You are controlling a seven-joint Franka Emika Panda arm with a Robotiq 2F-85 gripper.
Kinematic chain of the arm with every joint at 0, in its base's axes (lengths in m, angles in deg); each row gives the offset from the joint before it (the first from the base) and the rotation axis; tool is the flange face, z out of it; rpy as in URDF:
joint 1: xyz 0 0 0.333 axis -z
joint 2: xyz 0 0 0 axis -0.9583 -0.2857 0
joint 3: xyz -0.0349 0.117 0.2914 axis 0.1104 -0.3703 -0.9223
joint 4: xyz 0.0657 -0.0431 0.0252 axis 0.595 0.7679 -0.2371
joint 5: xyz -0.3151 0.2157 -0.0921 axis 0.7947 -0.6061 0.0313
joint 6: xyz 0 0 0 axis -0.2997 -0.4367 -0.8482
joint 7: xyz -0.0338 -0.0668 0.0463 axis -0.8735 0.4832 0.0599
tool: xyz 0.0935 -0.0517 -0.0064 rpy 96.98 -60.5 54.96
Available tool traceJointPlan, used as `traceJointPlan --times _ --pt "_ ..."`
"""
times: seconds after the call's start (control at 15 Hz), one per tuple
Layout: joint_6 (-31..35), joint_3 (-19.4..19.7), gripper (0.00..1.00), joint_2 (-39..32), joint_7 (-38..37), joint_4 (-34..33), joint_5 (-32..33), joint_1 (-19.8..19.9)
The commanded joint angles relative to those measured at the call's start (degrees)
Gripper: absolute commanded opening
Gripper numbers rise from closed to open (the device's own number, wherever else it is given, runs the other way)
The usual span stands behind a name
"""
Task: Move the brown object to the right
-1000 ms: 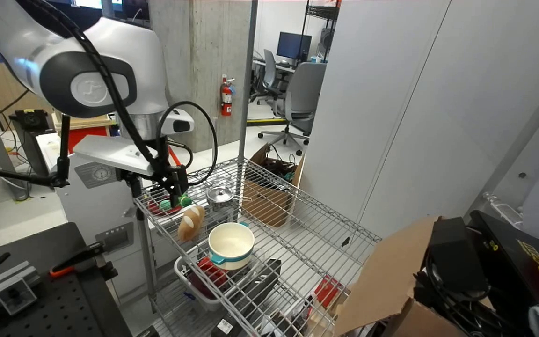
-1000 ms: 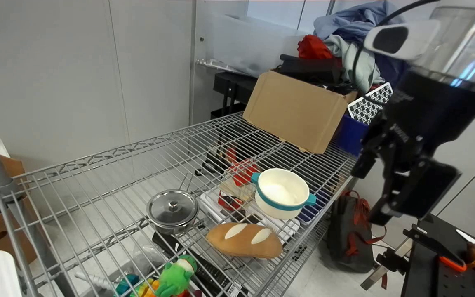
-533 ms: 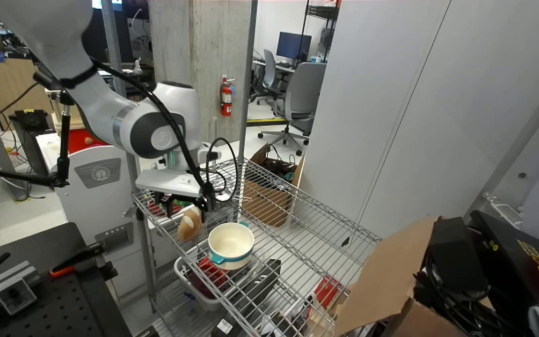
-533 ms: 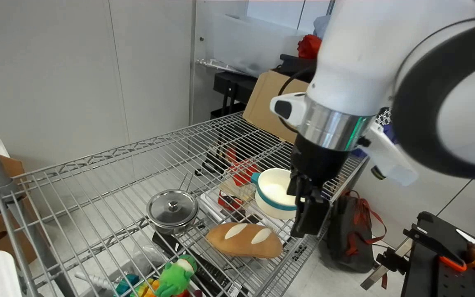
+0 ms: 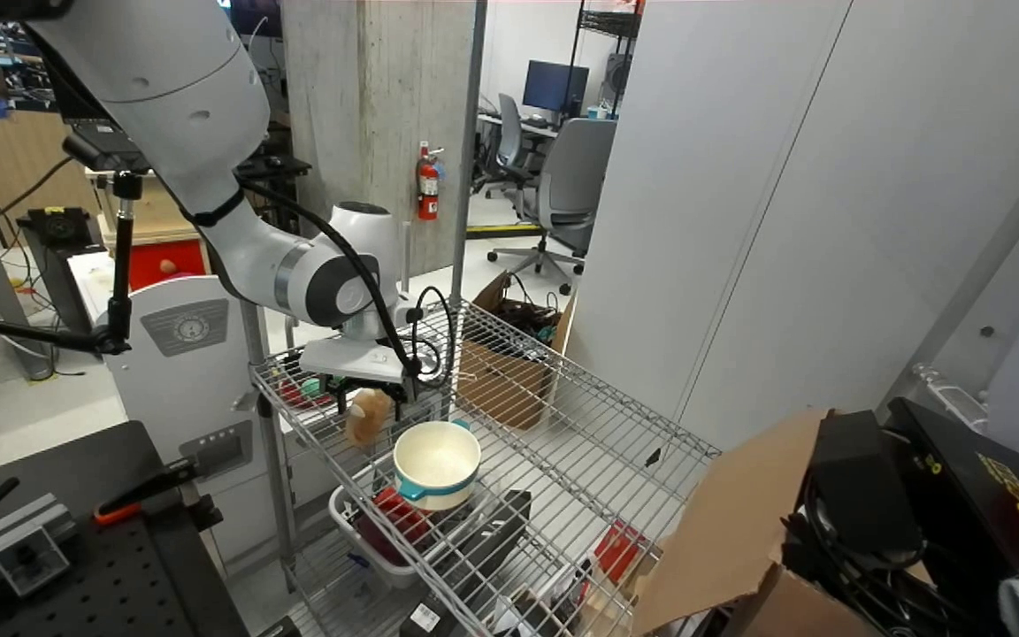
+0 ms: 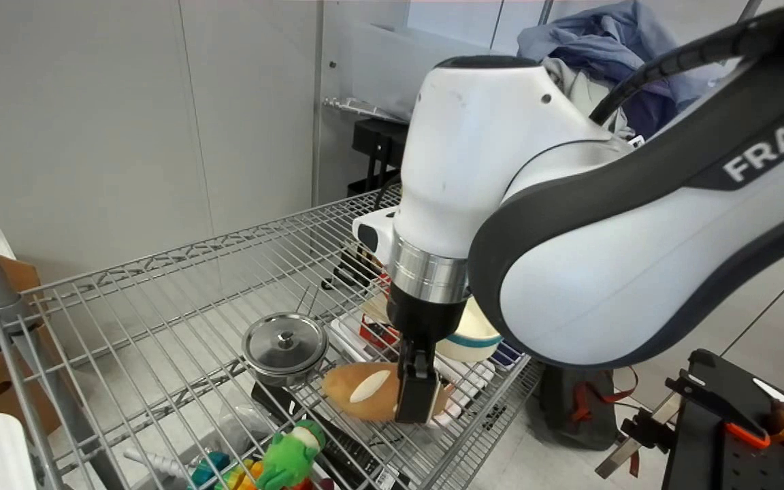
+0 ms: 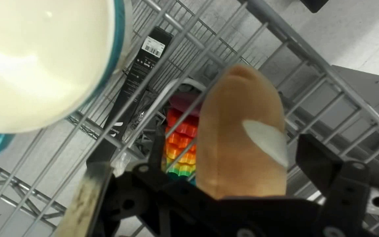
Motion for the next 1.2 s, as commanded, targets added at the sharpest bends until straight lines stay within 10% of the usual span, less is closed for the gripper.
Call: traceJointPlan --times 0.0,0.73,1.13 --pt "-3.5 -1.7 0.75 -1.5 -1.8 -4.2 1.0 -0.4" --pt "-3.8 2.8 0.02 5.0 -9.2 1.9 8.5 -5.0" --pt "-7.1 2.0 0.03 20.1 -10.9 7.4 4.0 0.3"
